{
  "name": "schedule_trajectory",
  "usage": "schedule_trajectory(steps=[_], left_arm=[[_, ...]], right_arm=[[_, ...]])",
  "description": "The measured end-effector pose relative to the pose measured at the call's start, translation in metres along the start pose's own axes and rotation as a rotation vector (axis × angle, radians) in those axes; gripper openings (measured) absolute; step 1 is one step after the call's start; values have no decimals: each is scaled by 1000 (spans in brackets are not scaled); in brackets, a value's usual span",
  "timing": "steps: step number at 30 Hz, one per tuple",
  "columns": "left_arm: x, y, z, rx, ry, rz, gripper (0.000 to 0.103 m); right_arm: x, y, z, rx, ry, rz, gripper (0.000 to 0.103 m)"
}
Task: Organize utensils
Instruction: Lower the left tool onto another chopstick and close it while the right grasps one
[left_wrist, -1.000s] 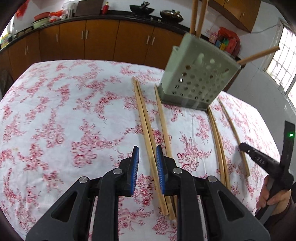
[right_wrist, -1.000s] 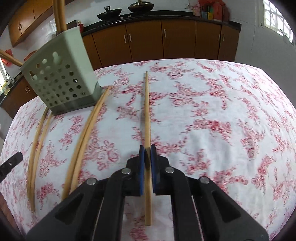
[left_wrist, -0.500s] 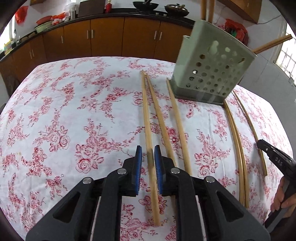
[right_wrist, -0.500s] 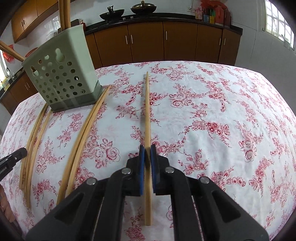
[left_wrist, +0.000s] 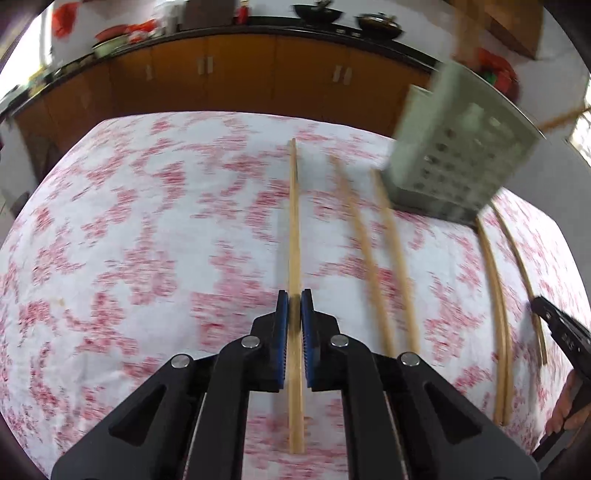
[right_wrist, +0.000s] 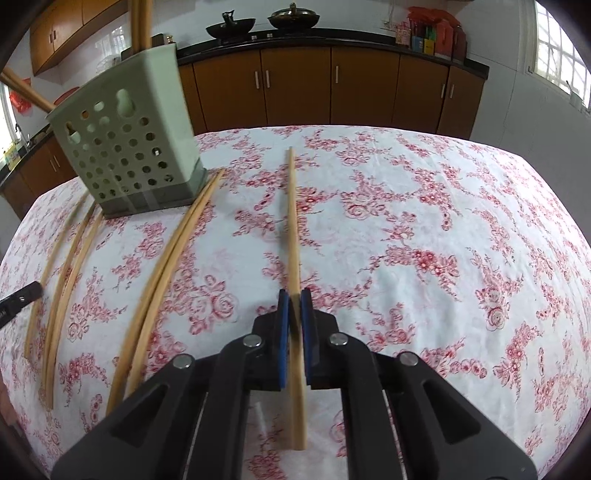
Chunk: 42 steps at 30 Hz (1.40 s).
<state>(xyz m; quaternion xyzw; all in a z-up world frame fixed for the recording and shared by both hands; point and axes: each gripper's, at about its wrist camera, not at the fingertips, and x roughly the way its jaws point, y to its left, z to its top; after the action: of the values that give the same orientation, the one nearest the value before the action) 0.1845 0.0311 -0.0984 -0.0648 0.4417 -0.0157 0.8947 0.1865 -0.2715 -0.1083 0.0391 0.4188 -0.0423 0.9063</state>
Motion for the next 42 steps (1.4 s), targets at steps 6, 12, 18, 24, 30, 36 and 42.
schedule_trajectory(steps=[6, 12, 18, 24, 30, 36, 42], left_arm=[[-4, 11, -2, 19, -6, -28, 8], [-4, 4, -5, 44, -36, -17, 9], [-6, 9, -4, 25, -35, -39, 9], [-6, 10, -3, 15, -35, -49, 9], [-6, 11, -3, 13, -36, -50, 9], [-7, 6, -4, 27, -36, -29, 9], [-6, -12, -7, 109, -34, 65, 10]], right_arm=[[1, -5, 1, -8, -5, -1, 8], [1, -5, 1, -4, -3, 2, 8], [2, -4, 1, -7, -2, -3, 9], [2, -4, 1, -12, -2, -7, 9], [2, -4, 1, -11, -2, -7, 9], [2, -4, 1, -10, -1, -5, 9], [-2, -4, -3, -10, 0, -3, 11]])
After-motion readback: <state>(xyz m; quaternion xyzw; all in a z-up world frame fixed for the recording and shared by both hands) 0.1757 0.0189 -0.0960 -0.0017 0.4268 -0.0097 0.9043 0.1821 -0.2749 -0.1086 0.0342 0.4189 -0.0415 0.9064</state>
